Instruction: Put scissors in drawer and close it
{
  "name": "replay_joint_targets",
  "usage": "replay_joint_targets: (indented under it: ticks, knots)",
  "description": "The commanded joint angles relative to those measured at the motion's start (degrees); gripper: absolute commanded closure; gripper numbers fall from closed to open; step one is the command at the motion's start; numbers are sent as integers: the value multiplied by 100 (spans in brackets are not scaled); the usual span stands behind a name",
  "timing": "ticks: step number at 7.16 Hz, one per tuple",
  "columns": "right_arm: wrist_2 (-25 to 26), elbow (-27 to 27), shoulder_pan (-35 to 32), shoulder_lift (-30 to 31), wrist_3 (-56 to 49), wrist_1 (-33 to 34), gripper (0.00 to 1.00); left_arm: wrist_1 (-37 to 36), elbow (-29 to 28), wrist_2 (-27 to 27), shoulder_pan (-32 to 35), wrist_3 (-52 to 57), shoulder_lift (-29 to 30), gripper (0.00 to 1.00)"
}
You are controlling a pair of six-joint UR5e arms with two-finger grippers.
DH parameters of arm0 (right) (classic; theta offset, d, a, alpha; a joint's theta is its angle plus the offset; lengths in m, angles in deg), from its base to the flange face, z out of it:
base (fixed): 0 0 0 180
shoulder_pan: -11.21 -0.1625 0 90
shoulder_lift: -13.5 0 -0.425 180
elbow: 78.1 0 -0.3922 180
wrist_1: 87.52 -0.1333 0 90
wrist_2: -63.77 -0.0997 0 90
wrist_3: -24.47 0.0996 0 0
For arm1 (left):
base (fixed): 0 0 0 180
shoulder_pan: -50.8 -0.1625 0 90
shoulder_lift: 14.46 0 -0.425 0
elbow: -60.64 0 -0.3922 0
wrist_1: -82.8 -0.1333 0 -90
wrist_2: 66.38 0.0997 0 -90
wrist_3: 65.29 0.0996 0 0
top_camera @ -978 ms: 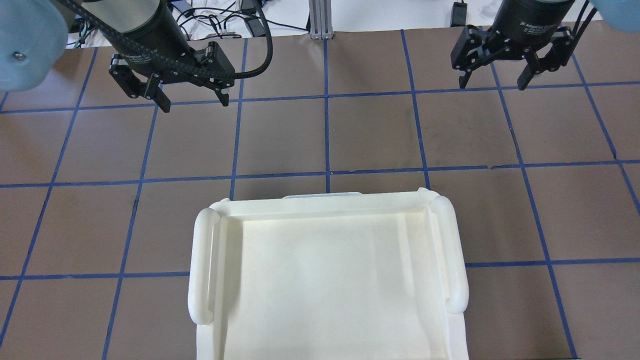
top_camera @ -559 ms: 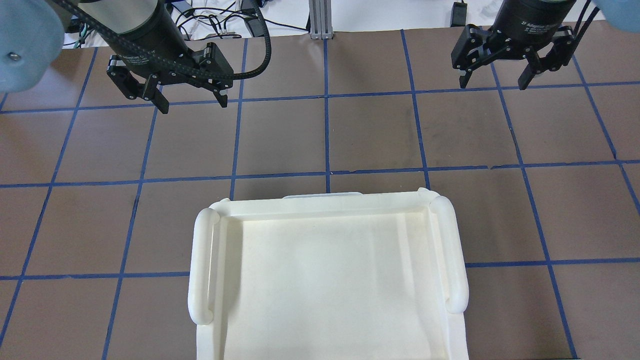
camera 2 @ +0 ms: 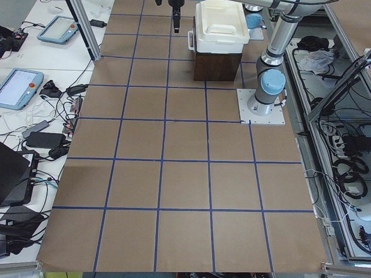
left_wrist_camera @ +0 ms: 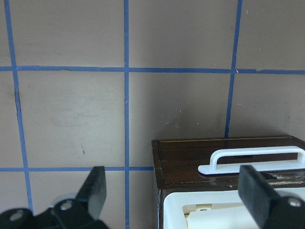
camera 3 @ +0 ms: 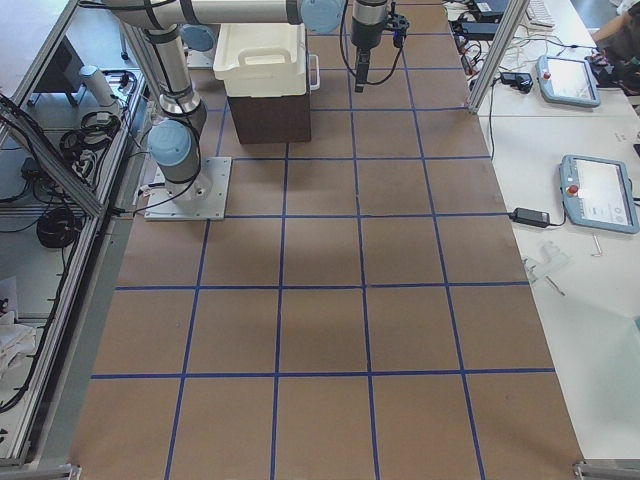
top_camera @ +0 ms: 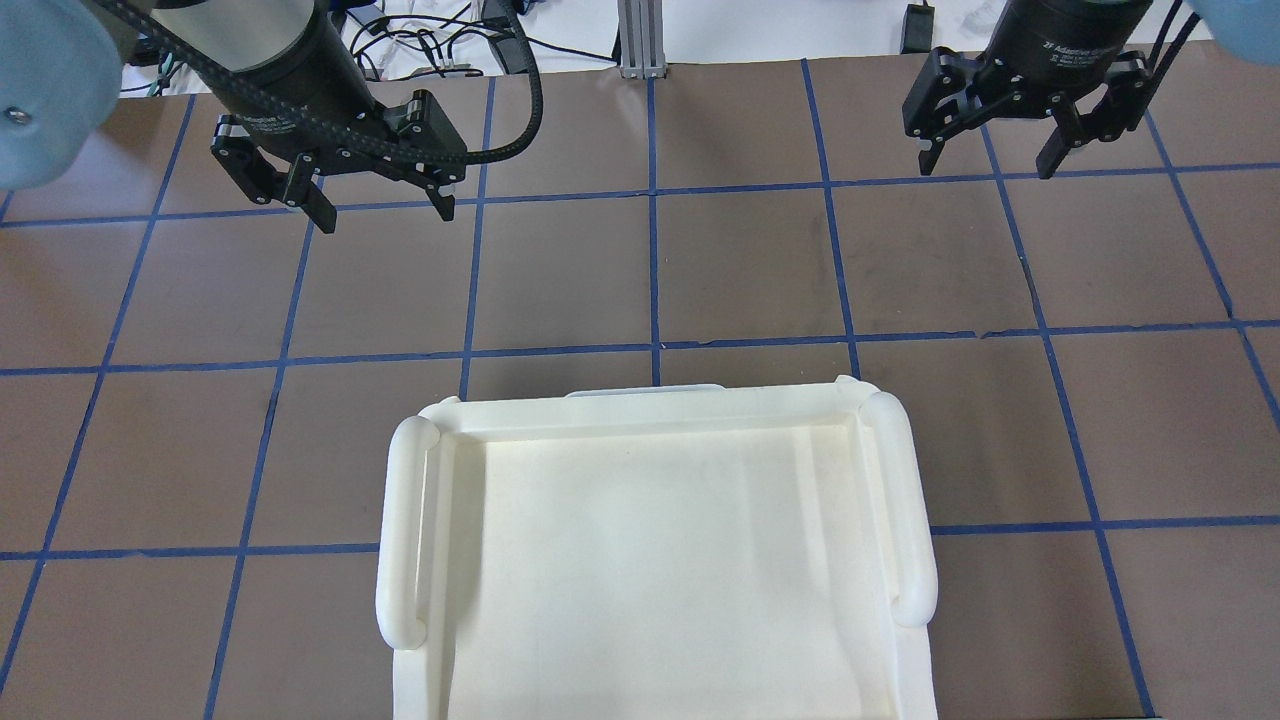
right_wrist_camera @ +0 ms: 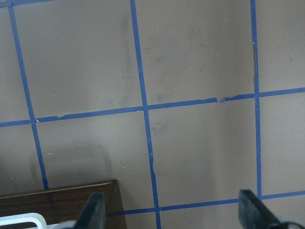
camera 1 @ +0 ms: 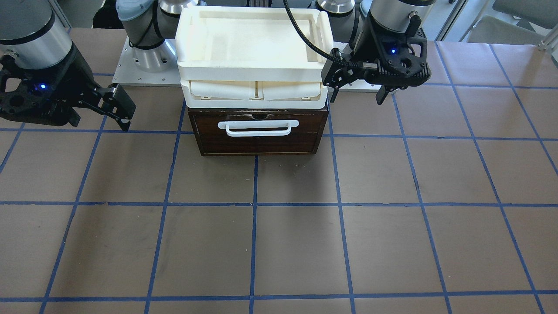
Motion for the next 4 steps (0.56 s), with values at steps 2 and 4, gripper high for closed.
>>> replay_joint_targets:
  ticks: [2,4]
  knots:
    - [5,0,0,6,0,2,0,5,0,4,-7,-1,-18,0]
    - [5,0,-9,41,0,2,0,39,-9,-14,-7,-1,-44,0]
